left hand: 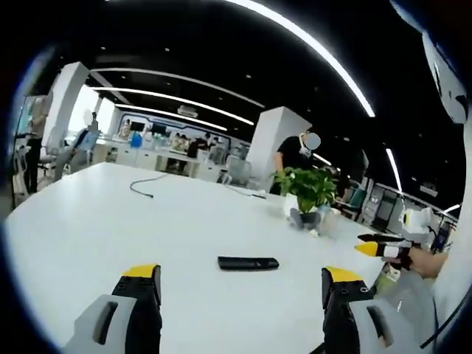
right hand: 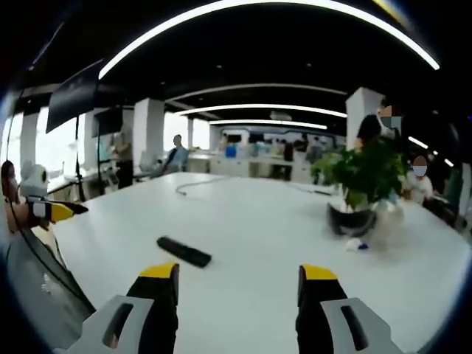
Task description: Press the specified remote control buttons in sequence, fully releasing each button before pressing the next.
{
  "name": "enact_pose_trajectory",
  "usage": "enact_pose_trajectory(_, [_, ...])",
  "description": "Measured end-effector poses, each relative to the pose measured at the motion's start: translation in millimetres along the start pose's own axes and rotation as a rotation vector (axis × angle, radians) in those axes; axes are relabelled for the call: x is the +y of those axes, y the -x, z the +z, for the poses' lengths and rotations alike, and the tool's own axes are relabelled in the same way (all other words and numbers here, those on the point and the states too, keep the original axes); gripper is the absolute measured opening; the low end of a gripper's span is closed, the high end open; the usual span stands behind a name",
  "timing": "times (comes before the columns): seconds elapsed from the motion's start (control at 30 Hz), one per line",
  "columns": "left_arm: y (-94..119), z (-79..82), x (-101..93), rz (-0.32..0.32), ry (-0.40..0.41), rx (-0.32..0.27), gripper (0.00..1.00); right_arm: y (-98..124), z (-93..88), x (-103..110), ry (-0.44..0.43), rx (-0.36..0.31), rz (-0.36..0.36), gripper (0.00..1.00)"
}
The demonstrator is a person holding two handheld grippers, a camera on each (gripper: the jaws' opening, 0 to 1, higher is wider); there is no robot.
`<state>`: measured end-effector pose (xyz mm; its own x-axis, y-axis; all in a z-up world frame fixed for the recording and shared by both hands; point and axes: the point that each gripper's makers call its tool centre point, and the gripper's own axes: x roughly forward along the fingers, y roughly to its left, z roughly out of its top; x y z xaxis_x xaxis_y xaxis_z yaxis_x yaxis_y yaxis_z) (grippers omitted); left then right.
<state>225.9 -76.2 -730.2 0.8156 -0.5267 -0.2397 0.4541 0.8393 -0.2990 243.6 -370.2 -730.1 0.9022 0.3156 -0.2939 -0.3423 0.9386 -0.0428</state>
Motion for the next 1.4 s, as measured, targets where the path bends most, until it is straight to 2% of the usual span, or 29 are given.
enact_pose_trajectory(0.1, [-2.1,-1.1,-4.8,-0.025,0.009,0.021,0.92,0.4,-0.2,0.4,0.013,0.001,0.001,0.63])
enact_pose_trajectory(0.2, [-4.1,-9.2,-10.2,-0.042,0.018,0.083,0.93,1.2,0.1,-0.7,0.016,-0.001,-0.004,0.63])
enact_pose_trajectory(0.23, [-4.9,-14.5,-12.1,-0.049,0.020,0.128,0.93,1.7,0.5,-1.4,0.014,-0.004,-0.005,0.63])
enact_pose_trajectory(0.33, [-11.2,-12.8,-14.3,-0.058,-0.007,0.135,0.92,3.0,2.9,-2.7,-0.015,-0.023,-0.001,0.62])
enact_pose_trajectory(0.4, [-13.9,-15.3,-13.9,-0.072,-0.018,0.165,0.92,3.2,2.7,-3.2,-0.001,-0.020,-0.007,0.62])
enact_pose_trajectory(0.6, [-32.5,-17.5,-7.2,-0.085,-0.153,0.225,0.91,2.8,1.4,-2.6,0.041,-0.007,-0.019,0.61])
enact_pose_trajectory(0.7, [-44.8,-18.3,-8.2,-0.108,-0.228,0.244,0.91,2.9,1.2,-3.8,0.017,-0.011,-0.014,0.60])
enact_pose_trajectory(0.87, [-62.7,-23.5,-4.4,-0.144,-0.271,0.300,0.91,2.5,1.1,-1.8,-0.009,-0.010,-0.002,0.60])
enact_pose_trajectory(1.03, [-77.8,-20.6,-4.0,-0.173,-0.342,0.324,0.91,2.5,1.4,-1.2,0.005,-0.005,-0.006,0.58])
enact_pose_trajectory(1.1, [-82.2,-19.3,-3.9,-0.180,-0.338,0.323,0.91,2.3,1.5,-0.1,0.010,-0.002,-0.005,0.58])
enact_pose_trajectory(1.33, [-101.7,-13.1,-3.8,-0.210,-0.247,0.324,0.91,2.3,2.0,3.0,0.014,0.004,0.003,0.56])
enact_pose_trajectory(1.4, [-106.7,-10.5,-4.7,-0.208,-0.199,0.324,0.90,2.4,1.9,2.9,0.015,0.006,0.004,0.56])
